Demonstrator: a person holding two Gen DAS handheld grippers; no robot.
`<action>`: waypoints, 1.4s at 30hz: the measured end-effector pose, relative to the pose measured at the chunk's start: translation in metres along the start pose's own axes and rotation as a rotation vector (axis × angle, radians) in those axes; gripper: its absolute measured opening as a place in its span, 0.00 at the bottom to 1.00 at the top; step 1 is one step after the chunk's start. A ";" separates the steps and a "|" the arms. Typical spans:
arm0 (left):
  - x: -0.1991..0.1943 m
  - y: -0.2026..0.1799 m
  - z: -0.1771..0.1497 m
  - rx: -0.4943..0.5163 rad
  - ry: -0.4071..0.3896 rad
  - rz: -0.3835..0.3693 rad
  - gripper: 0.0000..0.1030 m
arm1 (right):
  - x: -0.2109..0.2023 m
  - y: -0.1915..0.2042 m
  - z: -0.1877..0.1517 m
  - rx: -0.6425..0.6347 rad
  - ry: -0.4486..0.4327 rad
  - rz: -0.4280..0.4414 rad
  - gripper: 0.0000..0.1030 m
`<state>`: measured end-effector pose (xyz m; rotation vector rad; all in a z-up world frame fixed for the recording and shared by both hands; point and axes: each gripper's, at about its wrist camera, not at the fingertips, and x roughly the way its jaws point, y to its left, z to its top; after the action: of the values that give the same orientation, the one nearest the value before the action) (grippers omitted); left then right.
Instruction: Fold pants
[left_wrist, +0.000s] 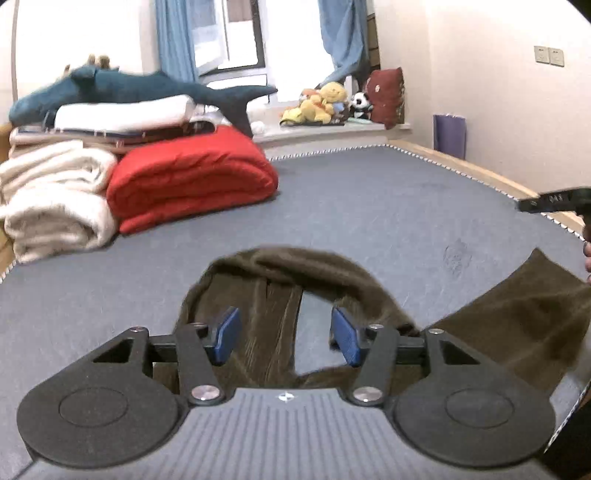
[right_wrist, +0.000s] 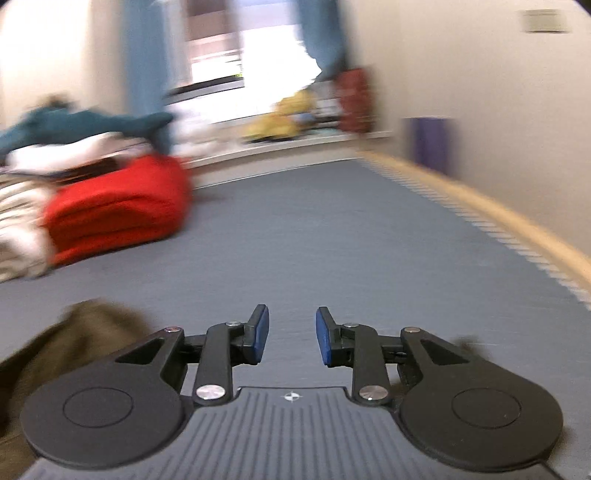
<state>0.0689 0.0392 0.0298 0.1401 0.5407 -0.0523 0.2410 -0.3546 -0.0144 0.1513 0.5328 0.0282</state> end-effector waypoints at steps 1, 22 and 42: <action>0.009 0.002 -0.017 -0.026 -0.004 0.026 0.57 | 0.008 0.015 -0.002 -0.024 0.028 0.079 0.29; 0.076 0.030 -0.024 -0.005 0.214 0.199 0.34 | 0.166 0.144 -0.089 0.065 0.685 0.253 0.13; 0.084 0.024 -0.026 0.024 0.217 0.193 0.34 | 0.036 -0.135 0.026 0.747 0.177 0.474 0.10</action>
<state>0.1298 0.0661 -0.0331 0.2221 0.7412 0.1465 0.2835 -0.4889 -0.0303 1.0109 0.6553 0.3079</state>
